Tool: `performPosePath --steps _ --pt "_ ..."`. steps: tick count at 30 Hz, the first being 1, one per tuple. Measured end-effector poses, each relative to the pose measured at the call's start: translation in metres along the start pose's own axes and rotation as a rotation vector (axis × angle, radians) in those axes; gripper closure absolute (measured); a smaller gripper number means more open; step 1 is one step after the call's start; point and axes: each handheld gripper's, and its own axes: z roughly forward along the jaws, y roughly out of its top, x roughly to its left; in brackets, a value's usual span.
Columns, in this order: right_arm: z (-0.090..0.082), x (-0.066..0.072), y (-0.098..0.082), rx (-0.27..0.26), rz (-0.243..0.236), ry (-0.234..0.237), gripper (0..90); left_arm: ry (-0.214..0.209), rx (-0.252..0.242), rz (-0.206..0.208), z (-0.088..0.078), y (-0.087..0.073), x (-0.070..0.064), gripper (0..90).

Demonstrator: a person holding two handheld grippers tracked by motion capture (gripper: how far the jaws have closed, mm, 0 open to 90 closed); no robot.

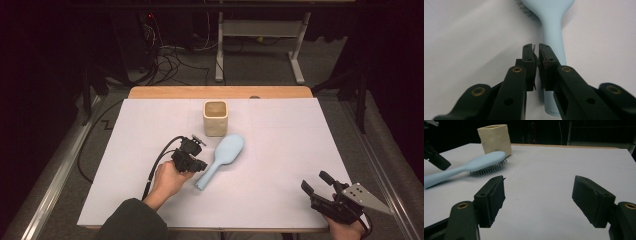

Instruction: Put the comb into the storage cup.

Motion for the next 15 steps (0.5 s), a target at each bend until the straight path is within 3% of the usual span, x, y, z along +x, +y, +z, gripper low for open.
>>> performPosePath --steps 5,6,8,15 --pt "0.0 0.0 0.0 0.0 -0.004 0.0 26.8 -0.003 -0.007 0.016 -0.003 0.004 -0.004 73.0" --pt "0.0 0.0 0.0 0.0 -0.002 -0.001 26.8 -0.005 -0.005 0.017 -0.003 0.008 -0.007 65.9" --pt "0.0 0.0 0.0 0.001 -0.002 -0.001 26.8 -0.005 -0.007 0.021 -0.002 0.01 -0.009 62.7" --pt "0.0 0.0 0.0 -0.001 -0.001 0.0 26.8 0.027 0.017 0.033 0.008 0.022 -0.017 51.5"
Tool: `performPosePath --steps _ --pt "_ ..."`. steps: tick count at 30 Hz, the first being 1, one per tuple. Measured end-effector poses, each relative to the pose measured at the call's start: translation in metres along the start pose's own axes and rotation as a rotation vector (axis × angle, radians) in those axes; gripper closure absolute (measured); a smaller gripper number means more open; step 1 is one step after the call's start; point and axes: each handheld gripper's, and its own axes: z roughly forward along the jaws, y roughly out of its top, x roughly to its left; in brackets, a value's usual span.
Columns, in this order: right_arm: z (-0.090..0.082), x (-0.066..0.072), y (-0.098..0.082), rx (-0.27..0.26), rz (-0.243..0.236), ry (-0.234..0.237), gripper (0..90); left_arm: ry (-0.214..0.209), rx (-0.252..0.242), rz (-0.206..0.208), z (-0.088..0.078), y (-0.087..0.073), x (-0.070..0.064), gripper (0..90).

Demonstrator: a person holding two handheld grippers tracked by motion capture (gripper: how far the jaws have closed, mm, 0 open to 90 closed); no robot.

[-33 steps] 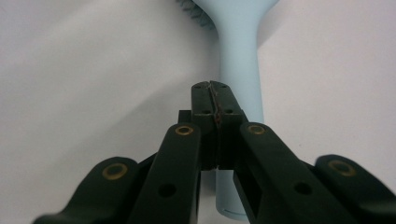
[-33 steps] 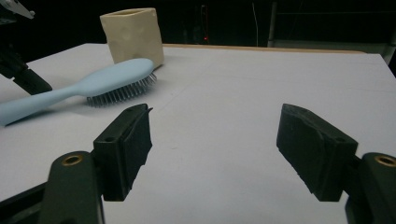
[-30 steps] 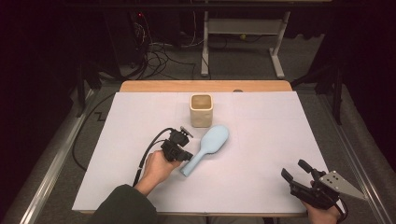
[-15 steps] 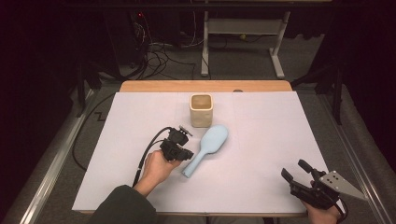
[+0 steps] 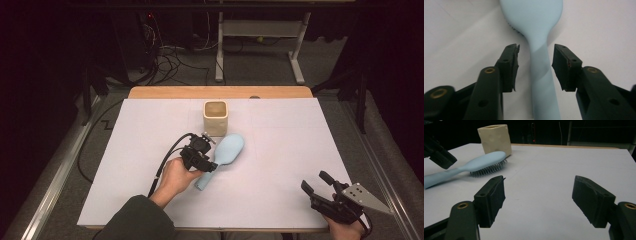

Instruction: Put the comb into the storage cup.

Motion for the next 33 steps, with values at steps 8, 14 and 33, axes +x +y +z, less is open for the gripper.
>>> performPosePath --steps 8,14,33 --pt "0.0 0.0 0.0 0.001 0.0 0.001 26.8 0.014 0.061 -0.021 0.016 0.007 -0.001 45.1" --pt "0.0 0.0 0.0 0.001 0.0 0.001 26.8 0.02 0.076 -0.021 0.025 0.011 -0.002 45.6" --pt "0.001 0.0 0.0 0.002 -0.001 0.003 26.9 0.064 0.111 -0.015 0.041 0.023 -0.007 48.8"
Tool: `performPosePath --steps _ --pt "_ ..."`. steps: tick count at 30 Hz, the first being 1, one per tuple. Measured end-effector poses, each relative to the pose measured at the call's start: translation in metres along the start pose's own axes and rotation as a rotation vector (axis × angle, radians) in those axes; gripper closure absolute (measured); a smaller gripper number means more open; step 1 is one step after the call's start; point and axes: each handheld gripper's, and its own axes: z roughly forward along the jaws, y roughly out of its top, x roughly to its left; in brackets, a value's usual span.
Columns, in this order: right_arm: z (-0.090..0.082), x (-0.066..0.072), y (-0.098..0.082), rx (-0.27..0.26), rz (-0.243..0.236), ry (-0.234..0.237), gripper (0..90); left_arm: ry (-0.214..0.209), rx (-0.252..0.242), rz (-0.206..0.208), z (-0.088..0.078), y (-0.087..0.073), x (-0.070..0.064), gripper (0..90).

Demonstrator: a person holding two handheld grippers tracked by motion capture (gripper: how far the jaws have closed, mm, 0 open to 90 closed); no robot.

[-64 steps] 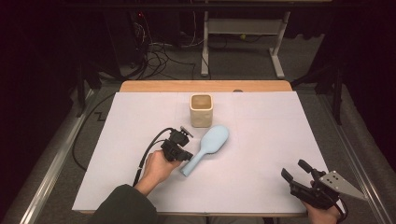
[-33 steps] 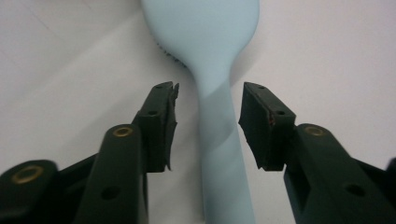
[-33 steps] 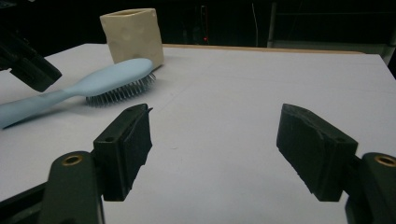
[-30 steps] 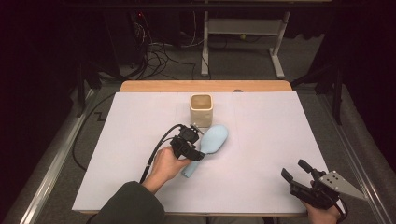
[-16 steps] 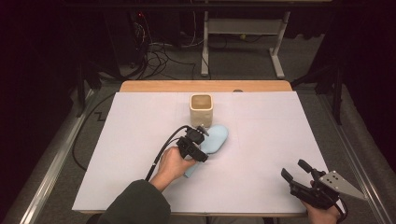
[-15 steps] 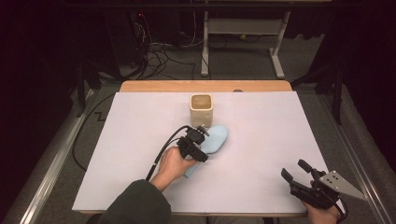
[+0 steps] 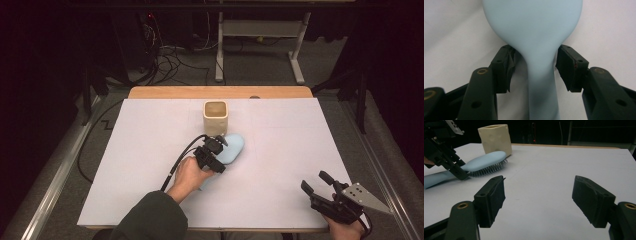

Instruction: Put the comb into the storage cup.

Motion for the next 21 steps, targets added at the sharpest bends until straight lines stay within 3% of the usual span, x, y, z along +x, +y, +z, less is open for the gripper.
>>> performPosePath --steps 7,21 --pt "0.0005 0.0002 0.0 0.002 -0.003 0.0 26.8 0.036 -0.006 0.013 0.0013 0.0005 -0.0012 55.3" --pt "0.0002 0.0005 0.0001 0.0 -0.005 0.001 26.8 0.044 -0.001 0.02 0.0005 0.0002 0.0009 64.4"
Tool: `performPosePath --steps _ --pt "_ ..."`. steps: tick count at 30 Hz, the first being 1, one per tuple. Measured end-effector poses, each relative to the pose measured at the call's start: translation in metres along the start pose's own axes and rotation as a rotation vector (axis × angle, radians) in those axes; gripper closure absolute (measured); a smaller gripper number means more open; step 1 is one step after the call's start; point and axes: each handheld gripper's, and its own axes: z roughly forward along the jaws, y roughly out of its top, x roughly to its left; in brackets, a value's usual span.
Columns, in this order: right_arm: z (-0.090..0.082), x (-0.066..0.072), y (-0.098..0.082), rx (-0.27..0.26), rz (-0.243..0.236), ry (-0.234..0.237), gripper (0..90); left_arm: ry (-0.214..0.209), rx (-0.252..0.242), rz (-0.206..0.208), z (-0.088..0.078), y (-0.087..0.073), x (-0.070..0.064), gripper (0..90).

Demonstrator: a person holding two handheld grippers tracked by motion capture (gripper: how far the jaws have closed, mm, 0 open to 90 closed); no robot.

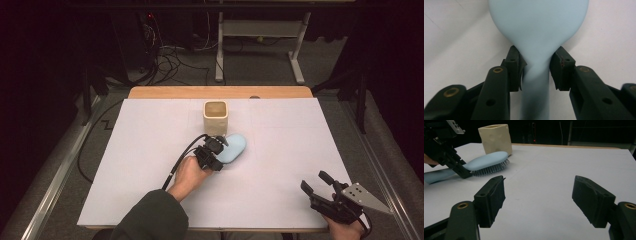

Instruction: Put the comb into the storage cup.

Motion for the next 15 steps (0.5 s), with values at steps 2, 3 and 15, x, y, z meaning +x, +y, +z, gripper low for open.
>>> performPosePath --steps 2,3,15 --pt "0.0001 0.0 0.0 0.001 0.002 0.0 26.8 0.003 0.004 0.005 -0.0002 0.0001 -0.0003 65.3" --pt "0.0002 0.0002 0.0 0.002 0.002 0.0 26.8 0.008 0.004 0.01 -0.0001 0.0003 -0.0011 66.3" --pt "0.0006 0.0002 -0.0001 0.003 0.002 -0.001 26.9 0.025 -0.007 0.058 -0.0005 -0.0014 -0.0046 69.1"
